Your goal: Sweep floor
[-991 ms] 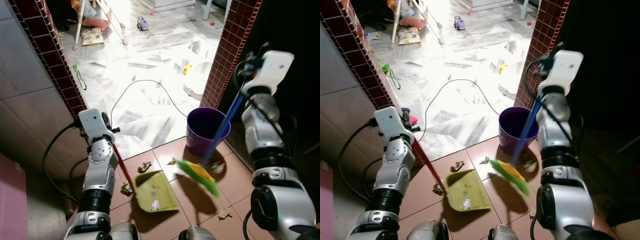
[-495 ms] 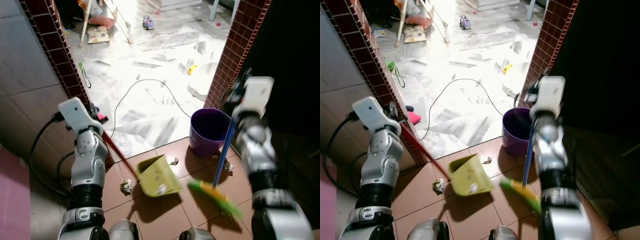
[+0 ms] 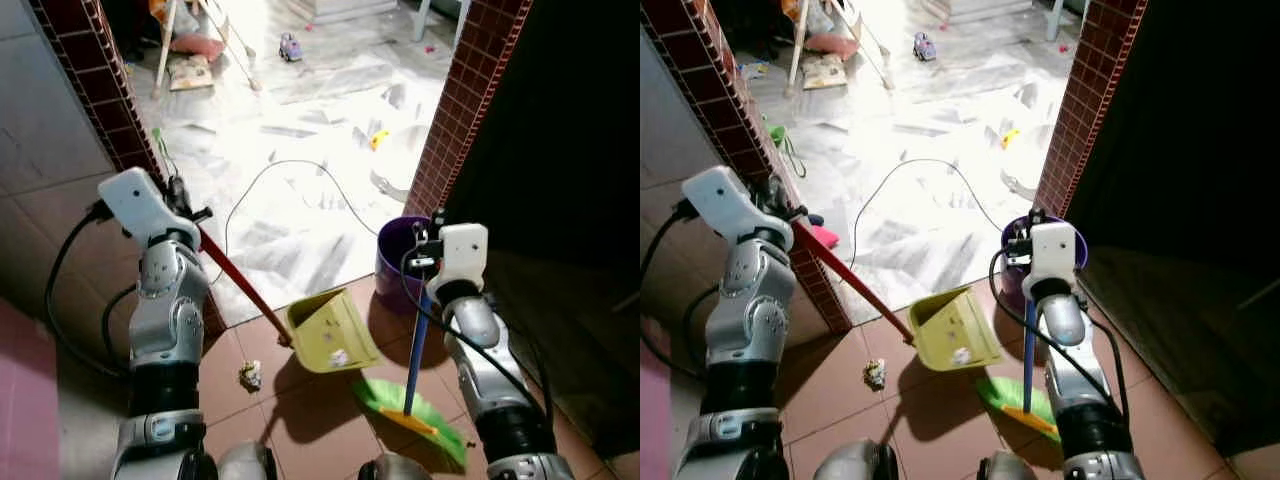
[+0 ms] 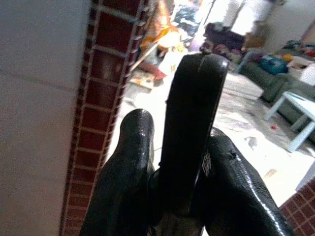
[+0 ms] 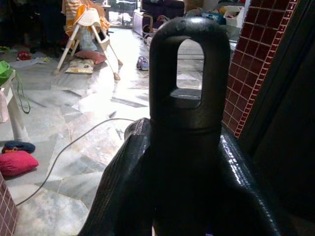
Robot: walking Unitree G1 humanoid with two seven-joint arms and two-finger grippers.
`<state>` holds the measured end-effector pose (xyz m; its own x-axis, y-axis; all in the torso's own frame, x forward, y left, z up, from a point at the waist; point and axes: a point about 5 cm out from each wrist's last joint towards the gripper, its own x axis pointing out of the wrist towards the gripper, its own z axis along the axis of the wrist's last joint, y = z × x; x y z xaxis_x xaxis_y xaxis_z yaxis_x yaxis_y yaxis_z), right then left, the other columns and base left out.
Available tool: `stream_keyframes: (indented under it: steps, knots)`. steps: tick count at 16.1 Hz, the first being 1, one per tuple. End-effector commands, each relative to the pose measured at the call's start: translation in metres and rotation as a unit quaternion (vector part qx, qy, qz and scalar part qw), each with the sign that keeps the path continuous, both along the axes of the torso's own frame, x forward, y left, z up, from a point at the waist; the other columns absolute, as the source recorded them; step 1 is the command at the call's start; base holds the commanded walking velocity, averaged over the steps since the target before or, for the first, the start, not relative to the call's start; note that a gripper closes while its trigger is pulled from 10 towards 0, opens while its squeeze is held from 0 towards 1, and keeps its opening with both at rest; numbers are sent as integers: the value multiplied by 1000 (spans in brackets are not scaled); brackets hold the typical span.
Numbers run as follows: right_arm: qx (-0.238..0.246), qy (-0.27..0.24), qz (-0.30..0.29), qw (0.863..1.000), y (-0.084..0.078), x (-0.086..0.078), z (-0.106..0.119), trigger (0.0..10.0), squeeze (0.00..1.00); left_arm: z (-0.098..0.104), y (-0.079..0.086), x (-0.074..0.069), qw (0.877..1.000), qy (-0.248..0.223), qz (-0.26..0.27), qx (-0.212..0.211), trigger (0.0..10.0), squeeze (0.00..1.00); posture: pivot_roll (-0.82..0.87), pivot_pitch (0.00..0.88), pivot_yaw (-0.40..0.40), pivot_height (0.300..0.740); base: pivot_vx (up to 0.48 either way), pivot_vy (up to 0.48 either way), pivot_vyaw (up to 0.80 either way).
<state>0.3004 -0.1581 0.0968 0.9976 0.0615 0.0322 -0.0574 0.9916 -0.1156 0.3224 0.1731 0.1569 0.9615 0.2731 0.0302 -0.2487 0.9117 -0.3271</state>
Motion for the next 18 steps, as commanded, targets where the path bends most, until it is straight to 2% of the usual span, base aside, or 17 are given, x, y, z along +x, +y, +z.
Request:
stream_keyframes:
  steps: [1, 3, 5, 7, 8, 10, 12, 14, 16, 18]
  knots:
    - [8, -4, 2, 1000, 2, -3, 2, 10000, 0, 6, -5, -7, 1000, -16, -16, 4, 10000, 0, -95, 0, 60, 740, 0, 0, 0]
    - [-3, 1, 0, 1000, -3, -9, -2, 10000, 0, 3, -8, -18, 999, -14, -31, 28, 10000, 0, -81, 0, 58, 740, 0, 0, 0]
    - [-13, 7, 5, 1000, -10, -18, -7, 10000, 0, -1, -10, -28, 993, -17, -68, 93, 10000, 0, -71, 0, 52, 740, 0, 0, 0]
    - [-12, 6, 25, 1000, -12, -27, -12, 10000, 0, -23, -10, -36, 979, 8, -113, 170, 10000, 0, -67, 0, 51, 740, 0, 0, 0]
    - [-9, 1, 32, 999, -12, -29, -12, 10000, 0, -29, -12, -39, 972, 11, -129, 194, 10000, 0, -72, 0, 55, 740, 0, 0, 0]
    - [-1, -12, 27, 1000, -9, -26, -7, 10000, 0, -51, -18, -45, 963, 41, -164, 210, 10000, 0, -88, 0, 72, 740, 0, 0, 0]
    - [1, -20, 18, 1000, -10, -27, -4, 10000, 0, -51, -22, -47, 966, 40, -168, 194, 10000, 0, -100, 0, 83, 740, 0, 0, 0]
    - [-5, -16, 15, 1000, -14, -31, -8, 10000, 0, -45, -24, -46, 975, 31, -156, 154, 10000, 0, -107, 0, 89, 740, 0, 0, -266]
    - [-7, -14, 16, 1000, -14, -32, -10, 10000, 0, -44, -25, -46, 976, 25, -158, 148, 10000, 0, -101, 0, 90, 740, 0, 0, -584]
    - [-9, -11, 20, 1000, -11, -29, -12, 10000, 0, -46, -24, -46, 983, 34, -152, 101, 10000, 0, -101, 0, 92, 740, 0, 0, -647]
